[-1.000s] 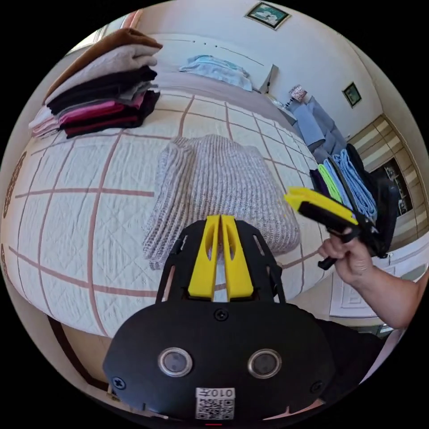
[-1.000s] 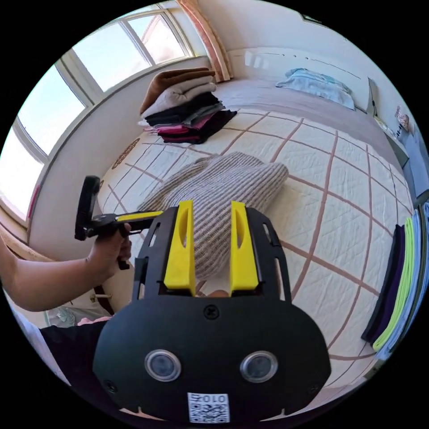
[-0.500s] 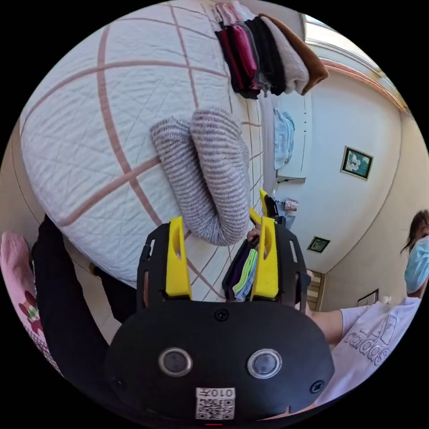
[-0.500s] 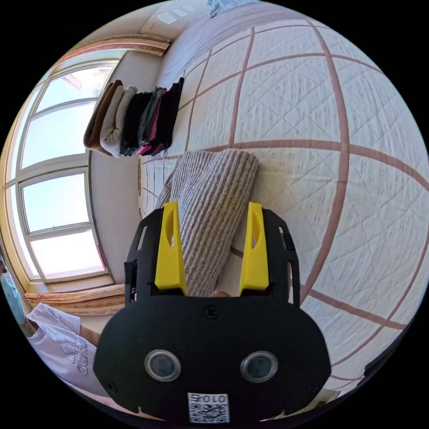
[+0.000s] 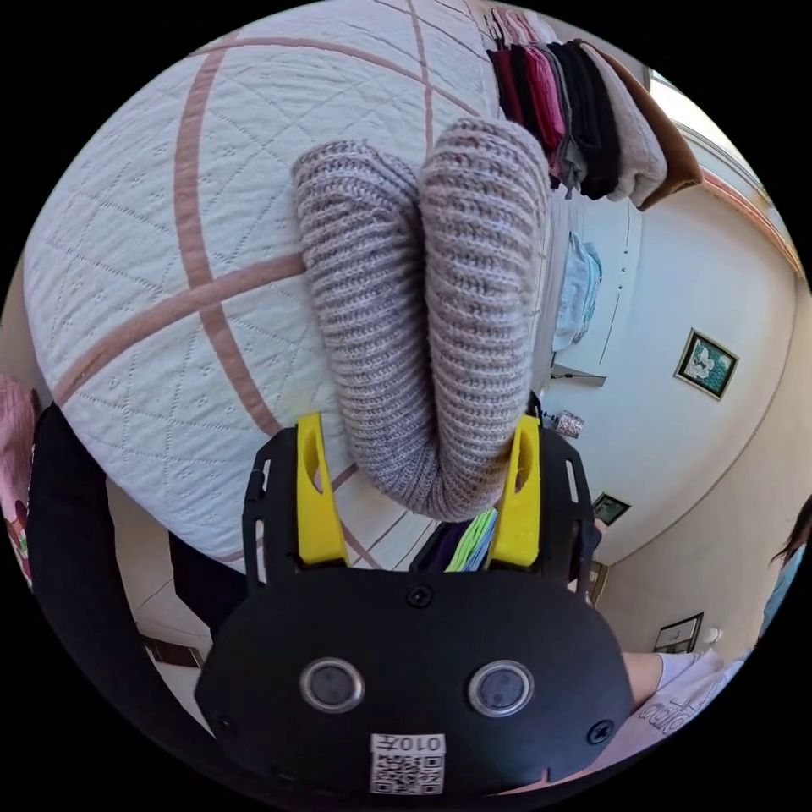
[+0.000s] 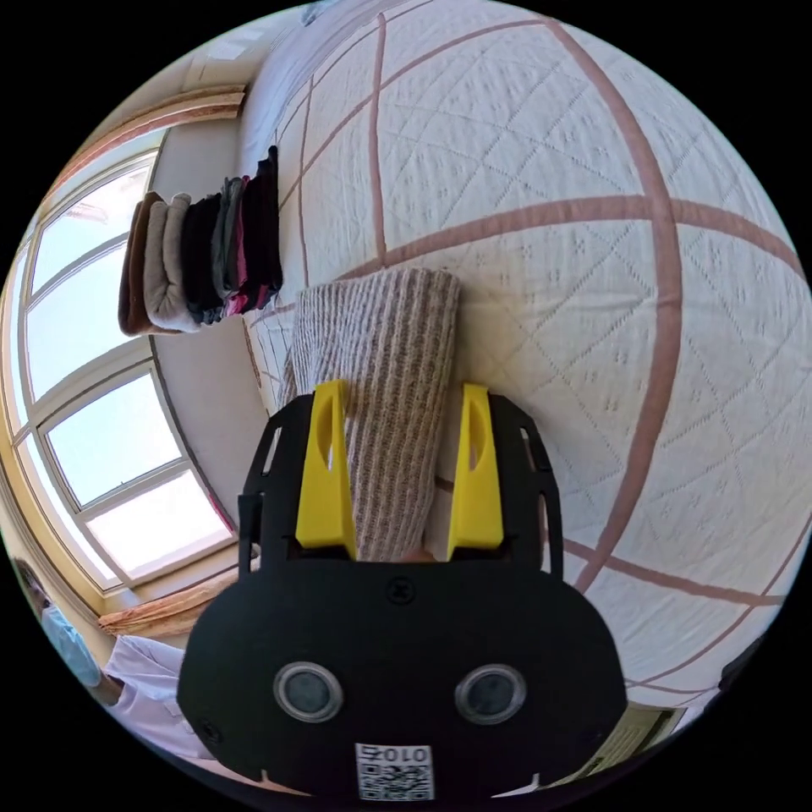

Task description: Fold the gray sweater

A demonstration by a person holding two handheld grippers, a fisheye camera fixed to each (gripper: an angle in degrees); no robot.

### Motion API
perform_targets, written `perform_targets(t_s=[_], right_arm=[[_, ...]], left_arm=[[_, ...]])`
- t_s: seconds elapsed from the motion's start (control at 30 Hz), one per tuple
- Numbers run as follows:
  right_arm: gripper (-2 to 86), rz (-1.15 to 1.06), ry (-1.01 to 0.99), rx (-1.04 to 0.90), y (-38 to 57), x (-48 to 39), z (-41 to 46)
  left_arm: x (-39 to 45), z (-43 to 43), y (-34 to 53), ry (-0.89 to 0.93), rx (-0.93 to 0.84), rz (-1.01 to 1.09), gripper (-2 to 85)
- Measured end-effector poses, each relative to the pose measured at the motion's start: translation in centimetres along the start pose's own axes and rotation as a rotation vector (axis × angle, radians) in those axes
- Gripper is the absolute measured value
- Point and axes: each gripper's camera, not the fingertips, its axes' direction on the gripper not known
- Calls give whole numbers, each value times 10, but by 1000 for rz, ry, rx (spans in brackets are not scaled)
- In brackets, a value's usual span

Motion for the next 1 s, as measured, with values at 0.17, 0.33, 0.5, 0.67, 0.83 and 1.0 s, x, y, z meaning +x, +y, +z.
perform_targets(t_s=[0.17,0.33,0.5,0.67,0.83,1.0], right_arm=[[157,-55,71,-39,-13,-34,6],[140,41,-60,-54,-43,-4,21],[97,-1,-71,-55,-56,-7,41],[71,-35,-196,-28,-50,-19,37],[66,-99,-224,-2,-39,-59,32],[64,-191,-294,43,-23,-120,27]], left_arm=[[21,0,-3,13,-10,6,232],[-8,-5,10,187,54,-75,211],[-2,5,8,215,64,-51,193],[15,-15,9,209,38,-41,164],[59,-63,-7,256,-34,13,159],[120,-122,-20,272,-54,142,161]])
